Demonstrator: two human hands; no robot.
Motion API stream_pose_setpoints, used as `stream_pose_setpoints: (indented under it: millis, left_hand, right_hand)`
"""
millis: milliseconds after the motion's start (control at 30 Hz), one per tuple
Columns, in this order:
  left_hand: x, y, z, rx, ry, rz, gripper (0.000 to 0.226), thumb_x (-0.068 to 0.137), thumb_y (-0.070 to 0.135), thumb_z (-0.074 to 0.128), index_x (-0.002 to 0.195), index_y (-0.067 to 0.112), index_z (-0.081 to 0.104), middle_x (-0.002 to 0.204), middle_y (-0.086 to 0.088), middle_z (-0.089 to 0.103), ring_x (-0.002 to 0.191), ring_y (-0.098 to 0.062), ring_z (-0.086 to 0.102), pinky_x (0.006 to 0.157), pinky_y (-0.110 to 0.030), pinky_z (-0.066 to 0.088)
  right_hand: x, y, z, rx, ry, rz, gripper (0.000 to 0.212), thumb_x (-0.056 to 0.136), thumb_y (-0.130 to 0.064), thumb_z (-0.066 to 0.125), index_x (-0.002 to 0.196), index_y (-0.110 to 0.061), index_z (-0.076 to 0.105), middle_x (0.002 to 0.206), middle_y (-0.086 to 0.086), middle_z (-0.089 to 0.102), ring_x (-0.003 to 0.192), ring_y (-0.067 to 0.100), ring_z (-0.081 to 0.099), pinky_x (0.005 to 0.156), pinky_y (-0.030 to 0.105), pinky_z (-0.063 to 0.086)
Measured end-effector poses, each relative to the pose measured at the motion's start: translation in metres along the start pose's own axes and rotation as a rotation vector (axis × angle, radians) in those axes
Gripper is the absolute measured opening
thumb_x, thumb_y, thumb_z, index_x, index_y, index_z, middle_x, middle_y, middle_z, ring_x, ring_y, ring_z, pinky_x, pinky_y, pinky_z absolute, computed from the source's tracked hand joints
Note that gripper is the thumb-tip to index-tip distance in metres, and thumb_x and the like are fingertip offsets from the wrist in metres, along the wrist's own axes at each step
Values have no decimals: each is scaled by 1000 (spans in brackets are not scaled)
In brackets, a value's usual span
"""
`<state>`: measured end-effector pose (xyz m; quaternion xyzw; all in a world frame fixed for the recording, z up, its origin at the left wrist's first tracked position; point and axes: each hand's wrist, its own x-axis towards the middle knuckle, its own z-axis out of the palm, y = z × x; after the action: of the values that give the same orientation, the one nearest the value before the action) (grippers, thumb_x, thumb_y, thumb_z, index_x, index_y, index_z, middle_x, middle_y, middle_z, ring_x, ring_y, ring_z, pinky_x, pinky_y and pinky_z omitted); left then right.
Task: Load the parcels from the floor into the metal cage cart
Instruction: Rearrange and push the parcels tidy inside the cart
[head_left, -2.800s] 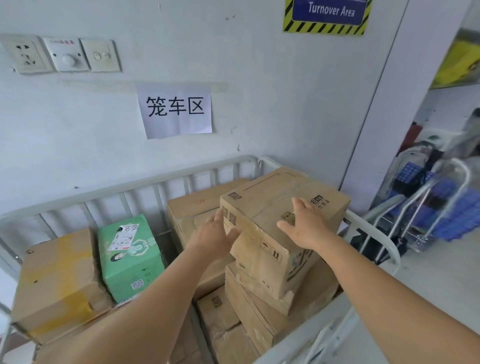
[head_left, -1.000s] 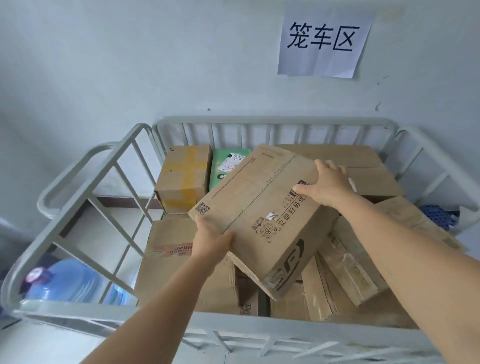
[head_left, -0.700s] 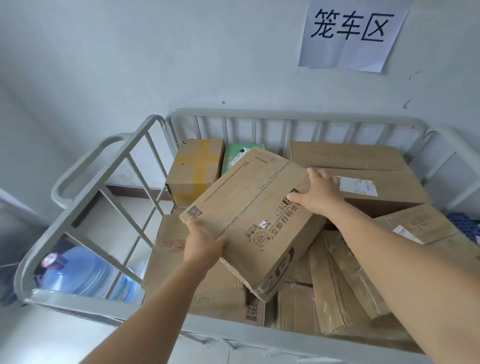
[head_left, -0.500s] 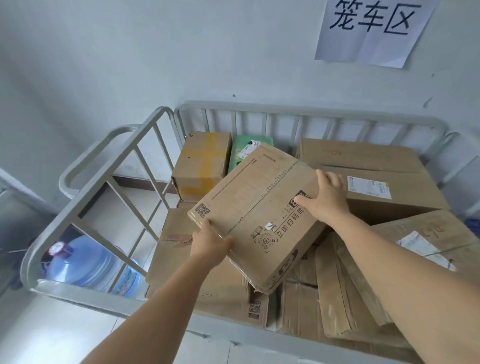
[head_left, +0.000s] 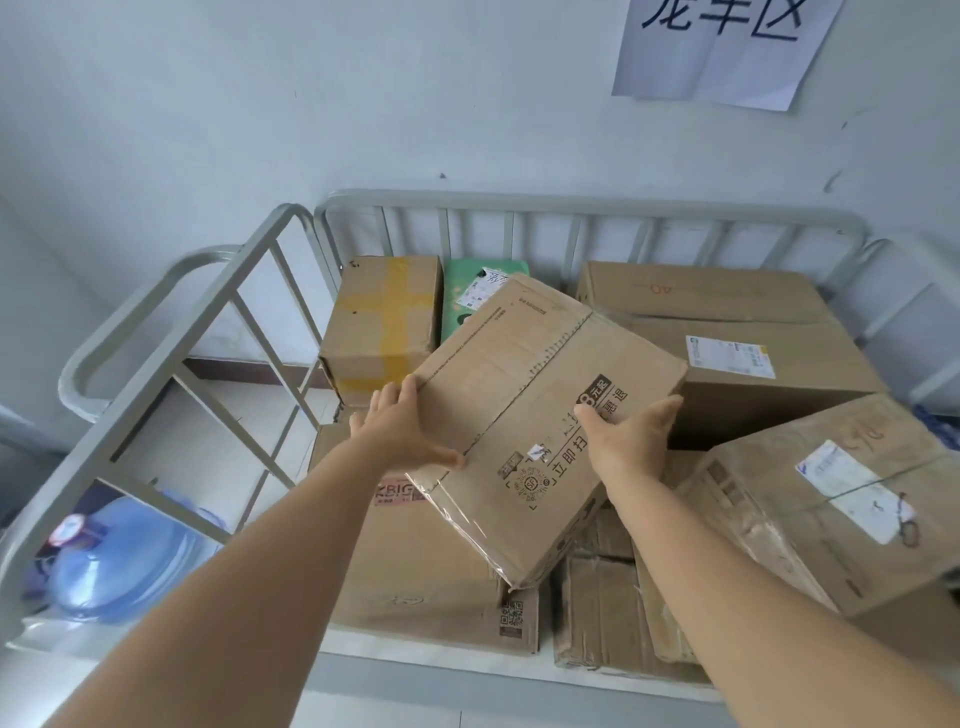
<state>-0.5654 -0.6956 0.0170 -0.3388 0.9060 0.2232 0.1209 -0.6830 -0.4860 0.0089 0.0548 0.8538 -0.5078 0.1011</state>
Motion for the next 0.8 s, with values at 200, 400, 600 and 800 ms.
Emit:
stream_pose_setpoints:
  millis: [200,400,600,800]
  left_hand:
    - [6,6,-7,-126,49,-6,115,62,57,81,151,25,15,137,-8,30,130,-30,31,106,-42,34]
    - [-21,16,4,-254,17,36,77,71,40,81,135,17,44,119,-4,37,96,-20,45,84,-28,45]
    - [-45,49,30,-345,-1,66,98,71,32,82,150,18,25,141,-9,36,116,-25,50,93,-31,43]
    - [-51,81,55,-342,-57,51,70,74,32,80,129,9,42,119,-5,37,84,-17,47,79,-24,41]
  right_hand:
    - [-37,22,10,90,-56,69,120,79,-17,80,155,-17,-14,154,10,29,126,23,50,94,31,44]
    - [-24,19,-18,-84,-61,46,109,78,-27,79,156,-21,3,146,2,41,121,24,53,87,38,49]
    - [1,15,-54,-315,-43,-54,62,75,-30,81,125,-15,46,127,3,51,107,25,58,81,42,53]
    - [19,37,-83,-343,-53,-59,59,74,-29,82,122,-16,50,124,2,54,105,23,58,78,36,50]
